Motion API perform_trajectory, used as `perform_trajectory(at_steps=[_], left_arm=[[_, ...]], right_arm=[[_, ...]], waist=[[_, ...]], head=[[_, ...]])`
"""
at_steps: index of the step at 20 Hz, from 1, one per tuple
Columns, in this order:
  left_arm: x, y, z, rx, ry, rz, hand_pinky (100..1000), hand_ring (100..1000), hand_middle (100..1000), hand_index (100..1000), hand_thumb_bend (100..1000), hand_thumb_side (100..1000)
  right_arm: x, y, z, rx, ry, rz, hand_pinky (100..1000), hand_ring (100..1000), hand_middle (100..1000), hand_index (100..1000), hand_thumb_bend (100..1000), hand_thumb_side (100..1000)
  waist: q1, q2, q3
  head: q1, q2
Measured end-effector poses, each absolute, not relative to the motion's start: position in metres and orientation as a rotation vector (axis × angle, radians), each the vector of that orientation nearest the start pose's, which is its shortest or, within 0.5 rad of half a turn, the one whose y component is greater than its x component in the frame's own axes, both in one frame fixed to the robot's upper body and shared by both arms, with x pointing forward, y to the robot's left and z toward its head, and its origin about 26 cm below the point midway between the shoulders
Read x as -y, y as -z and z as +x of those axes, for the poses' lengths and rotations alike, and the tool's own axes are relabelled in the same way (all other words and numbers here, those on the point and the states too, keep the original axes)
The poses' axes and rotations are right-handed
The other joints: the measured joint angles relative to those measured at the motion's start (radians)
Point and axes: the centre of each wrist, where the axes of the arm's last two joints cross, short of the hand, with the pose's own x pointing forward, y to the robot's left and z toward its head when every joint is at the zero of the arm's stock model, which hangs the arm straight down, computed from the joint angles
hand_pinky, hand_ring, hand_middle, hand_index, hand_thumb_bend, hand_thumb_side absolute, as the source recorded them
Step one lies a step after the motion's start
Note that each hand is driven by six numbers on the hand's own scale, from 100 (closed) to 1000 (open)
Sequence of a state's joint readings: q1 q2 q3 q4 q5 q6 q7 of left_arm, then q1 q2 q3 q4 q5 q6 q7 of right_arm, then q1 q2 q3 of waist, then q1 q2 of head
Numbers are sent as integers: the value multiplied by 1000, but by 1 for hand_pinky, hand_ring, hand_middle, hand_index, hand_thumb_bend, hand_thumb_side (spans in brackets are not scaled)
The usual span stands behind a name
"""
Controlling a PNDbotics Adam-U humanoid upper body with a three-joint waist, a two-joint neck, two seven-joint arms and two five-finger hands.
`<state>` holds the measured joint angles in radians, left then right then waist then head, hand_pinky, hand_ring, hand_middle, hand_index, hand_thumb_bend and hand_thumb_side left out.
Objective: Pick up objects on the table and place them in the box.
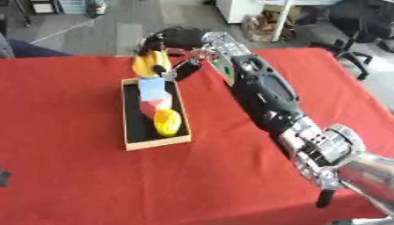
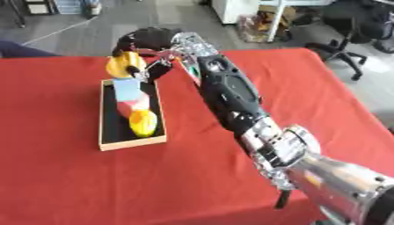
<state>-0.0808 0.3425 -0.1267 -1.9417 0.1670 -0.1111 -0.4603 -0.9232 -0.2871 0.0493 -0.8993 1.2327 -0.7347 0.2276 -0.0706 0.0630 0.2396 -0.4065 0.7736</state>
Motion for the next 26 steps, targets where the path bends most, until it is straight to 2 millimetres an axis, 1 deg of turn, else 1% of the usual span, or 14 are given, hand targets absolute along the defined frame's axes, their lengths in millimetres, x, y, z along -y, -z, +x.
perform_trajectory(at_steps=[7,15,26], left_arm=[[-257,-117,277,1964,797,-363,672,543,556,843,100,821],[-257,-117,277,1964,796,-363,673,544,556,843,100,818],[-257,-117,277,1965,795,-362,673,544,556,844,100,822]], right_arm=[[241,-165,482,-2190,2599,1017,865,898,881,941,100,343],[243,-171,481,-2167,2619,1000,876,911,905,956,100,336],[244,-187,478,-2200,2563,996,887,923,936,975,100,312]], waist=[[0,0,-1],[0,-1,-5],[0,-1,-12]], head=[[0,0],[0,0],[3,0]])
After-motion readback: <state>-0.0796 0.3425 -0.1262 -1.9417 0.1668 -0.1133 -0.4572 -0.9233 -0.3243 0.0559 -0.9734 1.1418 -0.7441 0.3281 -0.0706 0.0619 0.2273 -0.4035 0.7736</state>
